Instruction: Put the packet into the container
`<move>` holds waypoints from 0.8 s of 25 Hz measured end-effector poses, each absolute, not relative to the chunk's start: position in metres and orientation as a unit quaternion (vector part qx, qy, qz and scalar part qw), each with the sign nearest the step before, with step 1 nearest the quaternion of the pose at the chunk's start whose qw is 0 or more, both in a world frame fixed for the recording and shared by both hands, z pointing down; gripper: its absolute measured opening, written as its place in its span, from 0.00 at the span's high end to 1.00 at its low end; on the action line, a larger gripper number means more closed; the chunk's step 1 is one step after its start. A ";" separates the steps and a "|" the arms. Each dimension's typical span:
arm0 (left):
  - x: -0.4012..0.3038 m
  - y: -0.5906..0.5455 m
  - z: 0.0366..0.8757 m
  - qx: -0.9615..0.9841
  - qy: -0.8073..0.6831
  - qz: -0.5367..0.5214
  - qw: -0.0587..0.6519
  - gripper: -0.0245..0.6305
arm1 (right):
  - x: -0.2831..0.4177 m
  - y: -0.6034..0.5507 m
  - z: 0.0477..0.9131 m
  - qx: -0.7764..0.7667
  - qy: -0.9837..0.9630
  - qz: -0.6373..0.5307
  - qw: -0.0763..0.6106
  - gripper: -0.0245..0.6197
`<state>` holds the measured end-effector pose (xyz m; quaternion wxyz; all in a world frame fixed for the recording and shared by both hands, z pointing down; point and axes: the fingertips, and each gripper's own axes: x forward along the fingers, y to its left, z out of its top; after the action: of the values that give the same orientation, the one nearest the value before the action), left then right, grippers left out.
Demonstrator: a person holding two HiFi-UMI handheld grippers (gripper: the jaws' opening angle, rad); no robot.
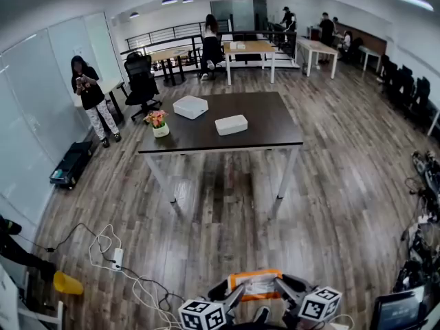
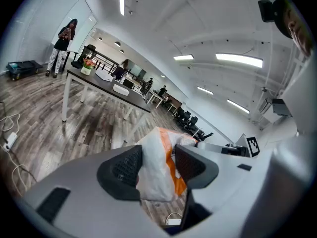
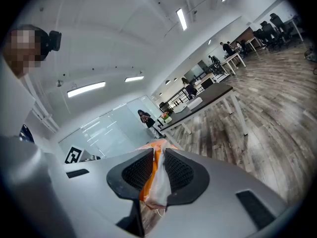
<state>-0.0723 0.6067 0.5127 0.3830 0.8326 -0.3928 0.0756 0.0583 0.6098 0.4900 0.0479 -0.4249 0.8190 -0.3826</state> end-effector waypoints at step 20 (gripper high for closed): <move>-0.018 0.595 0.515 0.824 -0.408 0.073 0.386 0.63 | 0.113 0.593 0.491 -0.393 0.829 -0.394 0.061 0.85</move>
<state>-0.0179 0.5953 0.5154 0.3860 0.8243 -0.4078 0.0734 0.1127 0.5926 0.4910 0.0612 -0.3928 0.8286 -0.3941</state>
